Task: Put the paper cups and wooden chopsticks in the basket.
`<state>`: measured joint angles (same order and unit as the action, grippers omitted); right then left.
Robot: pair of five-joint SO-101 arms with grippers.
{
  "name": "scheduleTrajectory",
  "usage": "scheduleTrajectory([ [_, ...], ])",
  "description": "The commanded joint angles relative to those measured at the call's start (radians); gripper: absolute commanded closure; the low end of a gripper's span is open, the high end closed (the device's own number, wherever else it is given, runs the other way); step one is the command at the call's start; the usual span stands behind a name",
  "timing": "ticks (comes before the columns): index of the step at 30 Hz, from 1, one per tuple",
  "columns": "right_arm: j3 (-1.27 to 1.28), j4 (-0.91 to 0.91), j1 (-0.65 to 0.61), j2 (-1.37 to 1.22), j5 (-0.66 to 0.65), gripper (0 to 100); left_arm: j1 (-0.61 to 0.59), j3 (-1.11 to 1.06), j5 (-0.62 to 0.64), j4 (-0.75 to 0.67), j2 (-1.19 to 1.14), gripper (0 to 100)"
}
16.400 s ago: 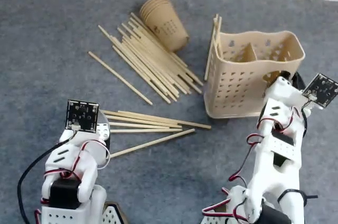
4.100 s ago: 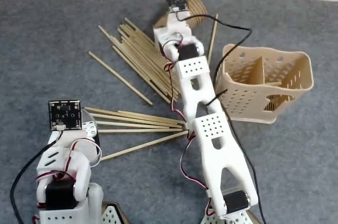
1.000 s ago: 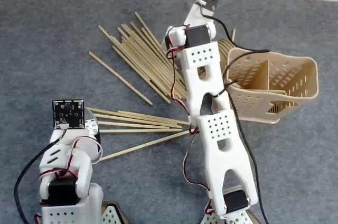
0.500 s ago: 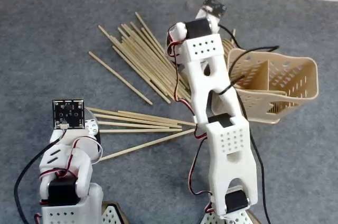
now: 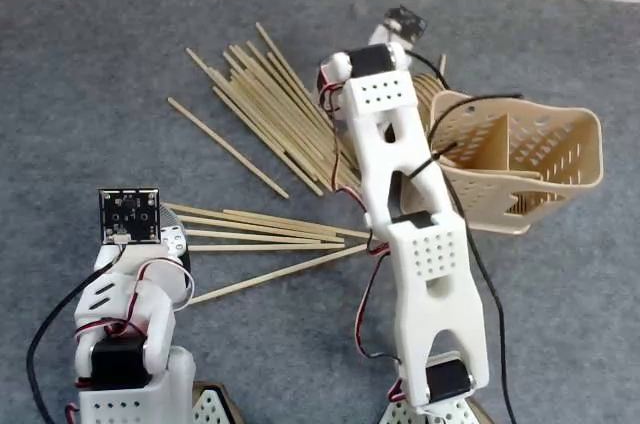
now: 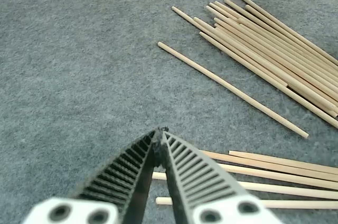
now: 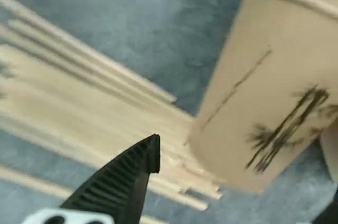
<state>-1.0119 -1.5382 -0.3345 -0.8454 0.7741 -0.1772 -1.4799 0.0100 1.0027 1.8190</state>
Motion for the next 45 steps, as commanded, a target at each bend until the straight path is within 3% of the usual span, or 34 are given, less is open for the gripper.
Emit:
scheduleTrajectory([
  [1, -0.018, 0.015, 0.044, -0.008, 0.011, 52.3, -0.004, 0.005, -0.008, -0.014, 0.012, 99],
  [9, -0.018, 0.019, 0.053, -0.084, 0.011, 53.9, -0.004, 0.005, -0.008, -0.014, 0.012, 99],
  [15, -0.018, 0.053, 0.053, -0.101, 0.006, 70.2, -0.004, 0.007, -0.008, -0.014, 0.012, 99],
  [23, -0.019, 0.019, 0.028, -0.019, -0.002, 70.7, -0.004, 0.005, -0.008, -0.018, 0.012, 99],
  [32, -0.019, -0.117, -0.11, 0.237, -0.077, 70.7, -0.002, 0.005, -0.008, -0.018, 0.012, 99],
  [45, -0.019, -0.117, -0.124, 0.503, -0.351, 70.9, -0.002, 0.004, -0.008, -0.018, 0.012, 99],
])
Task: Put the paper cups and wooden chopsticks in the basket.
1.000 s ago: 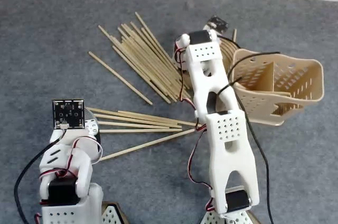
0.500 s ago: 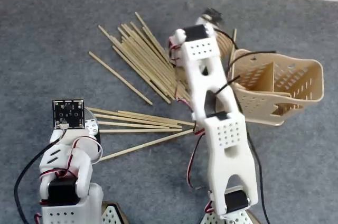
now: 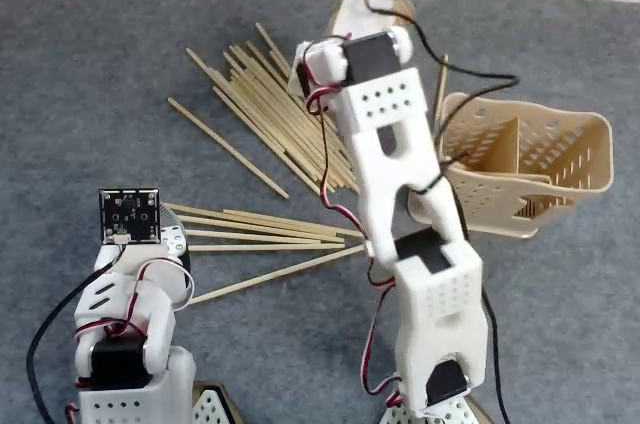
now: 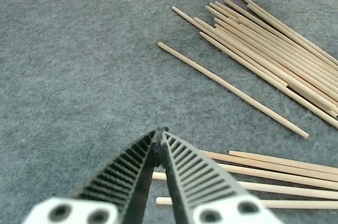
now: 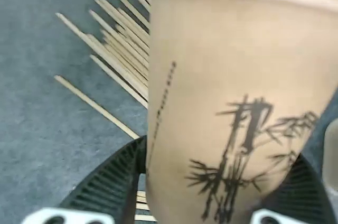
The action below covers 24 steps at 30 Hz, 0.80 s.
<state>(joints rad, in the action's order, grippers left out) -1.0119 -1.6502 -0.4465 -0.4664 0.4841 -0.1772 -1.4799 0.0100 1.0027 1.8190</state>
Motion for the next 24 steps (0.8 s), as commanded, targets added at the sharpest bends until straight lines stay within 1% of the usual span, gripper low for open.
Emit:
scheduleTrajectory([
  [1, -0.019, -0.005, -0.016, 0.143, -0.081, 70.9, -0.002, 0.004, -0.008, -0.018, 0.012, 99],
  [5, -0.018, -0.005, -0.036, 0.186, -0.147, 70.9, -0.002, 0.004, -0.008, -0.018, 0.012, 99],
  [12, -0.019, 0.025, -0.05, 0.225, -0.206, 70.9, -0.002, 0.004, -0.008, -0.018, 0.012, 99],
  [17, -0.019, 0.041, -0.056, 0.343, -0.275, 70.9, -0.002, -0.016, -0.009, -0.046, 0.012, 99],
  [24, -0.015, 0.027, -0.047, 0.549, -0.35, 70.9, -0.002, -0.016, -0.009, -0.044, 0.012, 99],
])
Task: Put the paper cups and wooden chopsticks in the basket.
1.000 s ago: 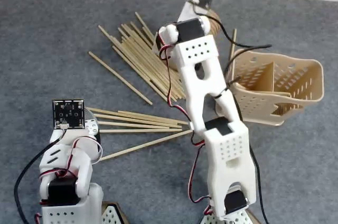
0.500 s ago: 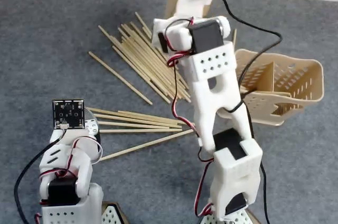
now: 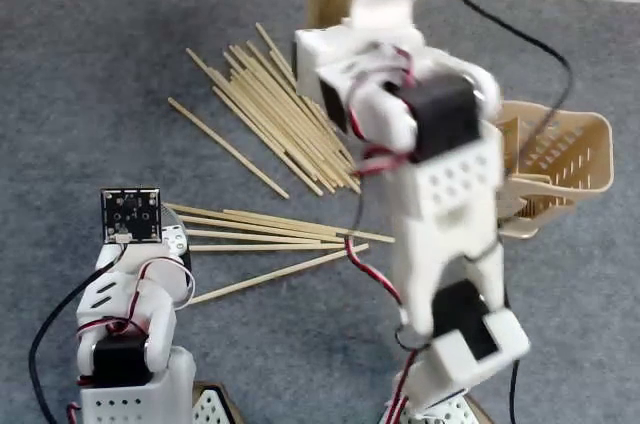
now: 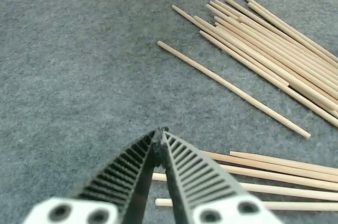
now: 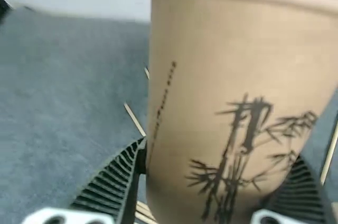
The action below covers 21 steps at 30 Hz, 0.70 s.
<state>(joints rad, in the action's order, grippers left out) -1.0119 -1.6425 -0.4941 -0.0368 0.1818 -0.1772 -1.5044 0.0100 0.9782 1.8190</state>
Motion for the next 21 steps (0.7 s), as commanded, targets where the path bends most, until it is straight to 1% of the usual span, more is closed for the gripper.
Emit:
scheduleTrajectory([
  [1, -0.01, 0.005, 0.012, 0.15, -0.068, 70.9, -0.002, 0.008, -0.009, -0.02, 0.012, 99],
  [4, -0.008, -0.067, 0.074, 0.242, -0.155, 70.9, -0.002, 0.008, -0.009, -0.018, 0.012, 99],
  [7, -0.007, -0.114, 0.145, 0.309, -0.21, 70.9, -0.002, 0.007, -0.009, -0.018, 0.012, 99],
  [12, -0.005, -0.119, 0.389, 0.346, -0.224, 70.9, -0.002, 0.007, -0.009, -0.018, 0.012, 99],
  [14, -0.005, -0.119, 0.469, 0.348, -0.224, 70.9, -0.002, 0.007, -0.009, -0.018, 0.012, 99],
  [17, -0.005, -0.119, 0.564, 0.348, -0.226, 70.9, -0.002, 0.007, -0.009, -0.018, 0.012, 99],
  [21, -0.005, -0.119, 0.654, 0.348, -0.229, 70.9, -0.002, 0.002, -0.009, -0.021, 0.012, 99],
])
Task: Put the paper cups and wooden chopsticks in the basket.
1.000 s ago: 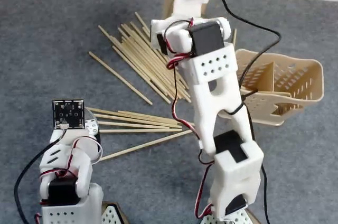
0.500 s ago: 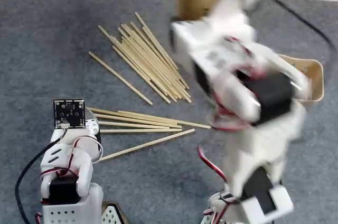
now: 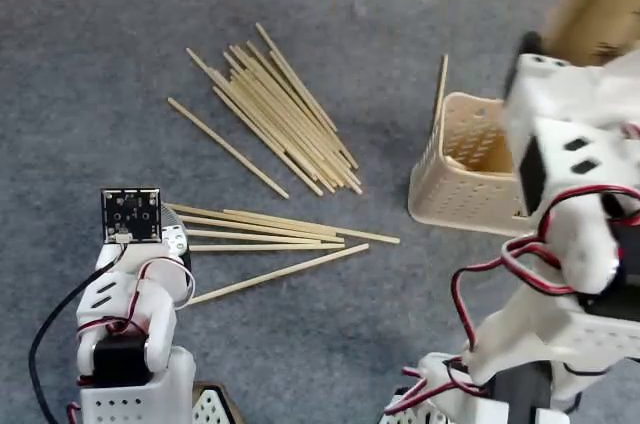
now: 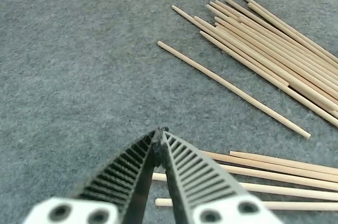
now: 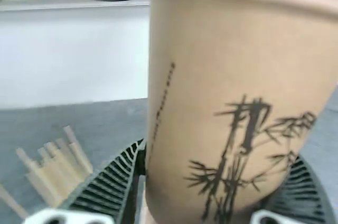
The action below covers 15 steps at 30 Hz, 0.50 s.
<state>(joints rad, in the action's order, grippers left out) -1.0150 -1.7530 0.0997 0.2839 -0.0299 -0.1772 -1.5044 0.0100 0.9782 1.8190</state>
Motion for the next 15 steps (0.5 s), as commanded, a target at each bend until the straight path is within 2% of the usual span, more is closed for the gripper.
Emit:
scheduleTrajectory([
  [1, -0.002, -0.008, 0.079, 0.027, -0.035, 70.9, -0.002, 0.001, -0.009, -0.021, 0.012, 99],
  [4, 0.008, -0.01, 0.11, 0.025, -0.129, 70.9, -0.002, -0.001, -0.009, -0.021, 0.012, 99],
  [11, 0.196, -0.01, 0.142, 0.042, -0.212, 70.9, -0.002, -0.001, -0.009, -0.023, 0.012, 99],
  [15, 0.381, -0.008, 0.142, 0.159, -0.262, 70.9, -0.002, -0.001, -0.009, -0.023, 0.012, 99],
])
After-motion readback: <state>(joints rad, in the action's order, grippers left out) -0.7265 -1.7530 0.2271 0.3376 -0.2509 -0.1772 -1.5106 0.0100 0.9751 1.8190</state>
